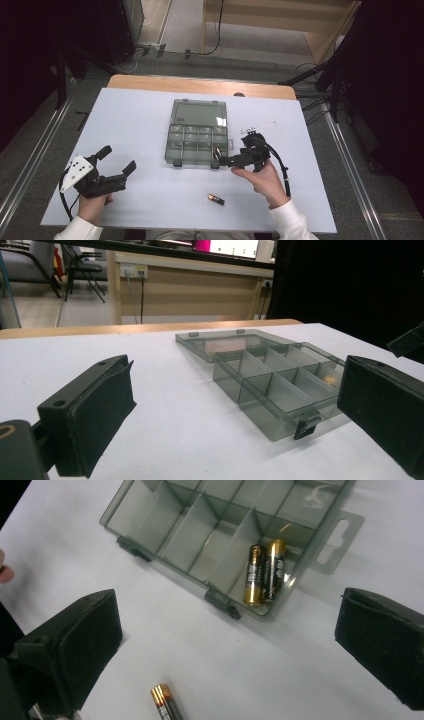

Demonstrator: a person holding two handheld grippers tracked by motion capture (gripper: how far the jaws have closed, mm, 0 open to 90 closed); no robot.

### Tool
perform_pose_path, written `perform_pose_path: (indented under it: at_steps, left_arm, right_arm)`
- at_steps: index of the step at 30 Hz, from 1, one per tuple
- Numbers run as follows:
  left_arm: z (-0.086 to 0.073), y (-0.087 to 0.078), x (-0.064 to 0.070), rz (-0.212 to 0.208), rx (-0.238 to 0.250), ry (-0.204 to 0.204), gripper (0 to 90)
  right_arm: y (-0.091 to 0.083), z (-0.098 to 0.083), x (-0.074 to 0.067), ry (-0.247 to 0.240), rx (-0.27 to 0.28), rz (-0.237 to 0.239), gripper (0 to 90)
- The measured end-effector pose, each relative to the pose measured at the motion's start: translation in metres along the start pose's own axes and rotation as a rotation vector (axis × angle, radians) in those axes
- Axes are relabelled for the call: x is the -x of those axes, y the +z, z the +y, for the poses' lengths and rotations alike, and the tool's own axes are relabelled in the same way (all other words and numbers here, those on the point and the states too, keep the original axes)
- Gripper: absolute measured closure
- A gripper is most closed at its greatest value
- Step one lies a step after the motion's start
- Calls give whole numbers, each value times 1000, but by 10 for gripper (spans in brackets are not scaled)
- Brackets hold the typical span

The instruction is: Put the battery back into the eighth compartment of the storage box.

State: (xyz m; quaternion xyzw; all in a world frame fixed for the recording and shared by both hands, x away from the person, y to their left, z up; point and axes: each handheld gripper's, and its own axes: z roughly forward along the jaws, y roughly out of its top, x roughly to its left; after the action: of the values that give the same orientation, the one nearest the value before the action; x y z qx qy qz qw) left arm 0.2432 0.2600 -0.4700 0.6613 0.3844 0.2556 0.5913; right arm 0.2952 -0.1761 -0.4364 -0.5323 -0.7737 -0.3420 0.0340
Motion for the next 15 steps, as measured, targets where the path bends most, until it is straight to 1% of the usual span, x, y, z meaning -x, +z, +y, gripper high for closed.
perform_pose_path:
  at_steps: [4,6,11,15]
  left_arm:
    - [0,0,0,-2,0,-1,13]
    - [0,0,0,-1,2,-1,13]
    - [0,0,0,0,3,-1,13]
    - [0,0,0,0,0,0,13]
  right_arm:
    - [0,-3,-8,-58,-24,-8,0]
    - [0,-4,-11,-82,-34,1,0]
    - [1,-6,-20,-126,-58,-2,0]
    - [2,-7,-25,-163,-76,-13,0]
